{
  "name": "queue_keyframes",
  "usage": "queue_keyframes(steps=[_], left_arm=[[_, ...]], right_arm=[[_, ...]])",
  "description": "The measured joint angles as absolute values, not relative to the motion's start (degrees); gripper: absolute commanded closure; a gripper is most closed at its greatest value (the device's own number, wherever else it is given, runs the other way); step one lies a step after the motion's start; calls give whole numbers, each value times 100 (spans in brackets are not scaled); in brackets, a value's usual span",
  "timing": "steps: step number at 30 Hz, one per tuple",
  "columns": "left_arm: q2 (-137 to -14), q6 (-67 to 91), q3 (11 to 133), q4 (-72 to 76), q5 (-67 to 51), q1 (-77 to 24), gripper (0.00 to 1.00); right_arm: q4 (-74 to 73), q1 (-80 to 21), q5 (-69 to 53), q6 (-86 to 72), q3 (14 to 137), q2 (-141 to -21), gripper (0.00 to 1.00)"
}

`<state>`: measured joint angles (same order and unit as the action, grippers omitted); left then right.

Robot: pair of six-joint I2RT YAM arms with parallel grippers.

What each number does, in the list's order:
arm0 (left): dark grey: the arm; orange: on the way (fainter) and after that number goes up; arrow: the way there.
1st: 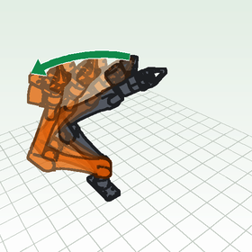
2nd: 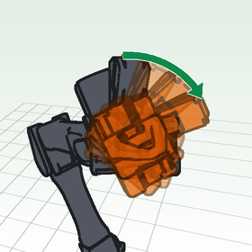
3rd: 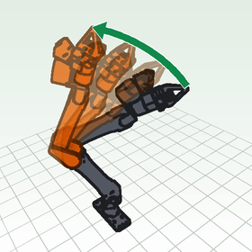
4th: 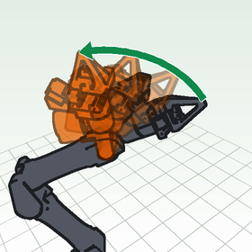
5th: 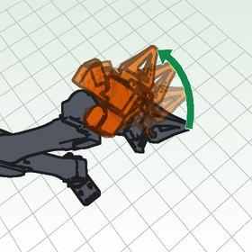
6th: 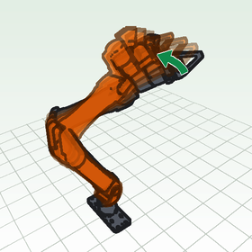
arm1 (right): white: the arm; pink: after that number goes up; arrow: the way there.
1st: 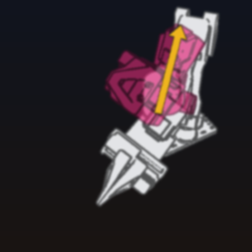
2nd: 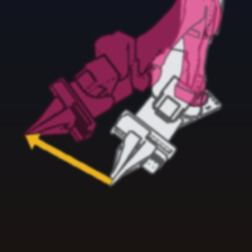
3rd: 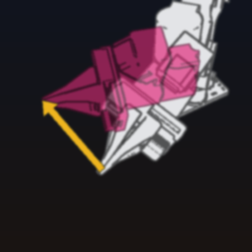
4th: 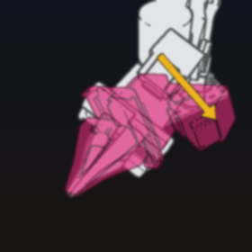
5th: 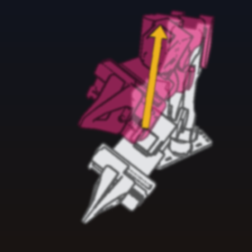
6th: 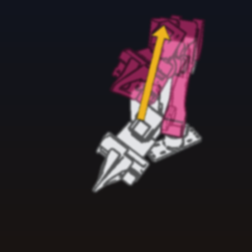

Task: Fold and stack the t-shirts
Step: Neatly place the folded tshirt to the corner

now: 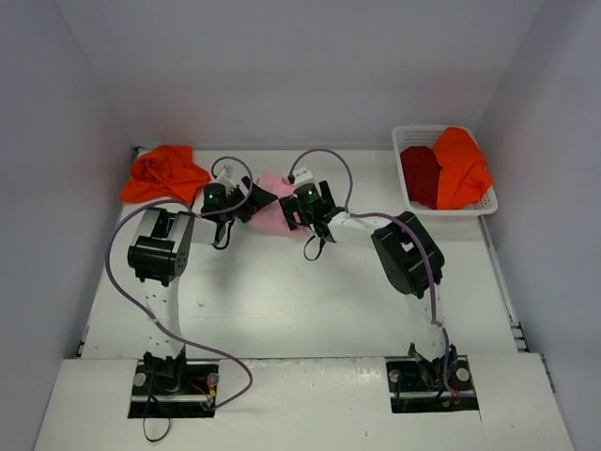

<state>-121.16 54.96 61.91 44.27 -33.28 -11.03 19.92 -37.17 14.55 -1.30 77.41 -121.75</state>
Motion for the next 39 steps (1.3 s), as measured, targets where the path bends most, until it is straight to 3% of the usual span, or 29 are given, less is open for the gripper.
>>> queue_keyframes(steps=[16,29,32,36,37,39], left_arm=[[-12368,5920,6117,5081,-3675,-1168,24],[-12634,6173,6121,5513,-3730,-1229,48],[-12687,6204,6134,5546,-3723,-1267,54],[-12809,6278,6132,5572,-3704,-1313,80],[-12846,6305,6132,5590,-3704,-1317,92],[-12899,6381,6123,5651,-3706,-1317,100]], right_arm=[[2056,-3715,1520,-126,7966,-12357,1],[2091,-3715,1559,-128,8029,-12425,1],[2110,-3715,1566,-128,8062,-12451,1],[2119,-3715,1579,-126,8062,-12453,1],[2119,-3715,1586,-128,8062,-12453,1],[2119,-3715,1603,-126,8062,-12453,1]])
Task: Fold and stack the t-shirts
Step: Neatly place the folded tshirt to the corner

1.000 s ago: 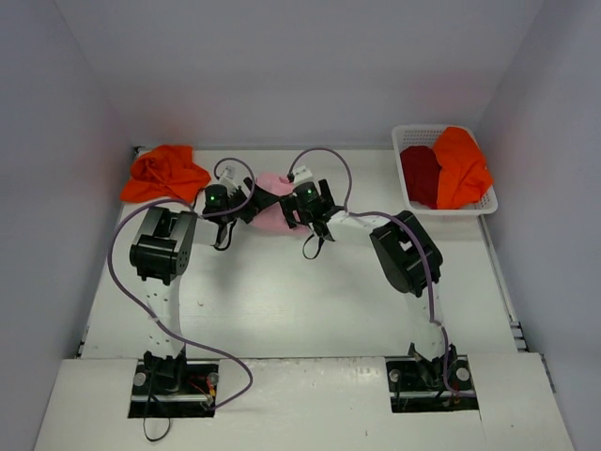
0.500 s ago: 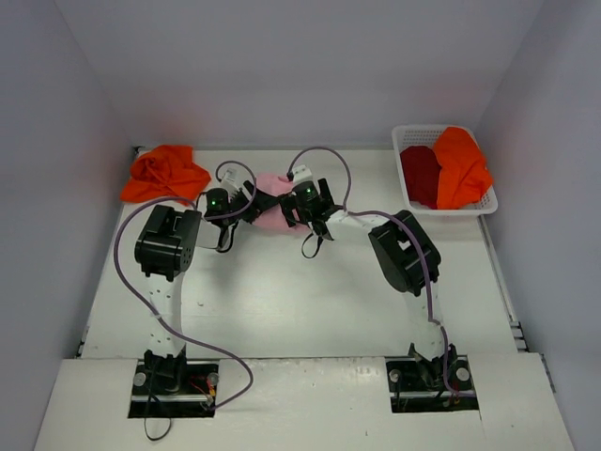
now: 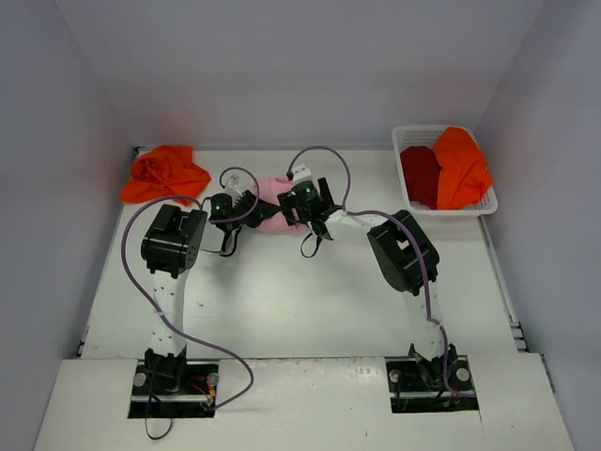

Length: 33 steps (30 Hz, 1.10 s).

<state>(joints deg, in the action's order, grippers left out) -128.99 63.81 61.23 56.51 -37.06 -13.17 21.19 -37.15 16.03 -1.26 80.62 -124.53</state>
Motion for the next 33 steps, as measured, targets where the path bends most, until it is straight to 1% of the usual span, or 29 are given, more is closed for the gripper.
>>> queue_keyframes(steps=[6,15,22,28,33], left_arm=[[-12851,6405,6055,5682,-3629,-1330,100],[-12213,6147,5533,5076,-3308,-1393,100],[-11507,5826,5201,4101,-3218,-1385,100],[-10842,5470,5170,3140,-2947,-1382,100],[-10453,5310,5170,2808,-2810,-1376,100]], right_arm=[[2123,-3715,1623,-128,8058,-12453,1],[2104,-3721,1682,67,7863,-12283,0],[1754,-3597,1789,141,7393,-11664,0],[1553,-3422,1929,115,7137,-10921,0],[1472,-3415,2012,86,6936,-10313,0]])
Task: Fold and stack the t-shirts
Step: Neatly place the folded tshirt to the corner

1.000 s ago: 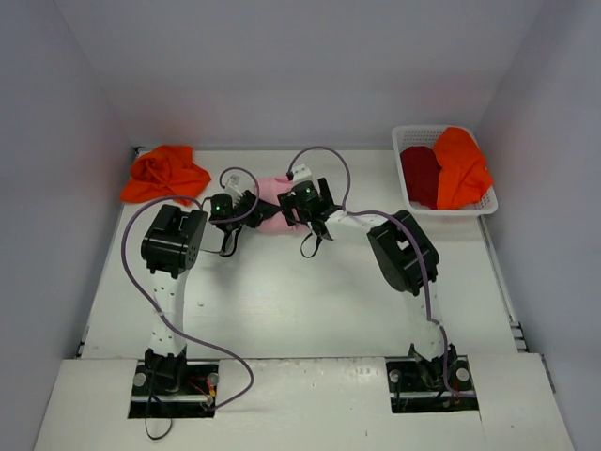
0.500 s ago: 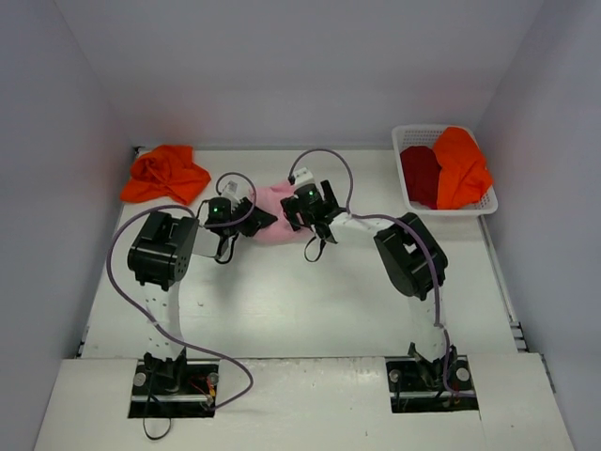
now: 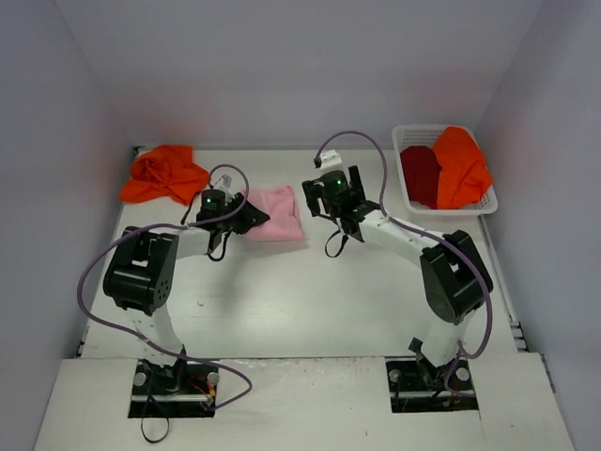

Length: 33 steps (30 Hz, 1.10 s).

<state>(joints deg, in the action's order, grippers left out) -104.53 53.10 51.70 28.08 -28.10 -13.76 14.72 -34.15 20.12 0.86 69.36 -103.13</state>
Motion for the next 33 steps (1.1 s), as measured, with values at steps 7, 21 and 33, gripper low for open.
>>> queue_keyframes(steps=[7,21,33], left_arm=[[-10132,5271,5087,2609,-2687,-1350,100],[-9520,5240,5494,2209,-2547,-740,100],[-8783,4698,6510,1391,-2383,-292,100]], right_arm=[[1437,-3417,2053,-47,6543,-10016,0],[1398,-3422,2056,-307,5999,-10016,0],[1404,-3422,2058,-329,5789,-9826,0]])
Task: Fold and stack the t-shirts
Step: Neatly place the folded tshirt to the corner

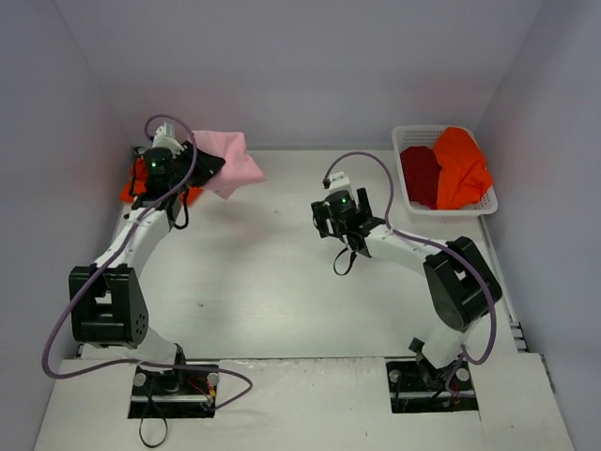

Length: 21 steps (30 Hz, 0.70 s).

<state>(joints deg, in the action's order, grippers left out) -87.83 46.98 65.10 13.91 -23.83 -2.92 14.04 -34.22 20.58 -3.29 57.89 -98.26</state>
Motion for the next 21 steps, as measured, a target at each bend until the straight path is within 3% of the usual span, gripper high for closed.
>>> queue_keyframes(steps=[13,21], left_arm=[[-8871,4652,6910,1052,-2414,698,100],[-9944,4890,7929,1256,-2794,834,100]], right_arm=[[1433,-3439,2056,-475,5400,-9544,0],[1448,-3457,2053,-637,5247,-9480,0]])
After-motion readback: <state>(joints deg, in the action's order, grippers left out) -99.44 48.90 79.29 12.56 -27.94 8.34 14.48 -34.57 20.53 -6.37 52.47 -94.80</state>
